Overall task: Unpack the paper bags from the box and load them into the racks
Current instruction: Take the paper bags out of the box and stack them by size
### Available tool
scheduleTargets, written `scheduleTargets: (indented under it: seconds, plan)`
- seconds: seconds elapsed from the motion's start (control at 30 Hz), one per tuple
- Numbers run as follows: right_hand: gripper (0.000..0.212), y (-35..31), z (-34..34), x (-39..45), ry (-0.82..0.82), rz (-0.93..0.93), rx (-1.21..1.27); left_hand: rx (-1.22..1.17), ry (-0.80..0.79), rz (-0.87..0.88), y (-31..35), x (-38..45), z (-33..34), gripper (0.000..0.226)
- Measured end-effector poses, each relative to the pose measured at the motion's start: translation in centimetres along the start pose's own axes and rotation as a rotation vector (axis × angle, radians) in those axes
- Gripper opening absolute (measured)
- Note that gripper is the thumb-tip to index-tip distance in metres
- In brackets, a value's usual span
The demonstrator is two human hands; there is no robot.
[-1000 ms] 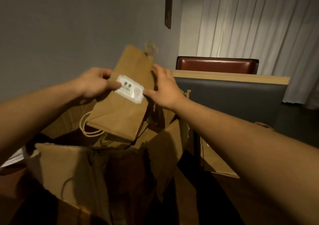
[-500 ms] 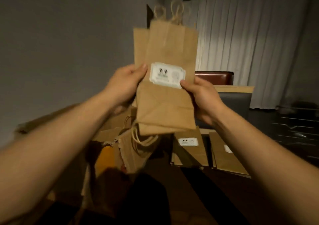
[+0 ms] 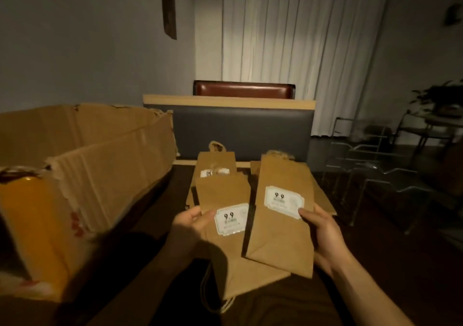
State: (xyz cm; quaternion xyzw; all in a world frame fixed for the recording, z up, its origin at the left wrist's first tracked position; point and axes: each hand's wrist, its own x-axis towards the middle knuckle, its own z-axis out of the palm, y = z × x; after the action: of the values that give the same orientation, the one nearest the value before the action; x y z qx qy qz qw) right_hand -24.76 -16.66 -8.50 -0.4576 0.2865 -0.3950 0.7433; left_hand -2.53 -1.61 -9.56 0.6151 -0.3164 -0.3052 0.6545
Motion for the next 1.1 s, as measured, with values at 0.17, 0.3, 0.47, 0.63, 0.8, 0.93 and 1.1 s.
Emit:
scheduleTargets:
  seconds: [0.17,0.3,0.47,0.63,0.8,0.93,1.1]
  plan:
    - [0.028,1.3,1.0,0.5,-0.104,0.043,-0.265,0.025,-0.022,0.003,-0.4,0.4,0.6,0.01]
    - [0.025,2.5,2.3,0.3,-0.161,0.063,-0.375,0.195,0.028,0.147,-0.4,0.1,1.1,0.029]
    - [0.025,1.1,1.6,0.4,0.018,-0.013,-0.15,0.055,0.031,0.151,-0.5,0.5,0.5,0.037]
    - [0.027,-0.3,0.3,0.4,0.033,0.052,0.134,-0.151,0.027,0.011,-0.2,1.2,0.3,0.059]
    - [0.027,-0.2,1.1,-0.2,-0.07,0.172,0.159,-0.245,-0.011,-0.011,-0.6,1.3,-0.1,0.04]
    - [0.032,-0.5,1.6,-0.9,-0.162,0.224,0.166,-0.292,-0.008,0.122,-0.2,1.1,-0.7,0.034]
    - [0.034,-0.5,2.4,-1.6,-0.265,0.232,0.26,0.172,-0.19,0.345,0.8,0.3,-2.2,0.037]
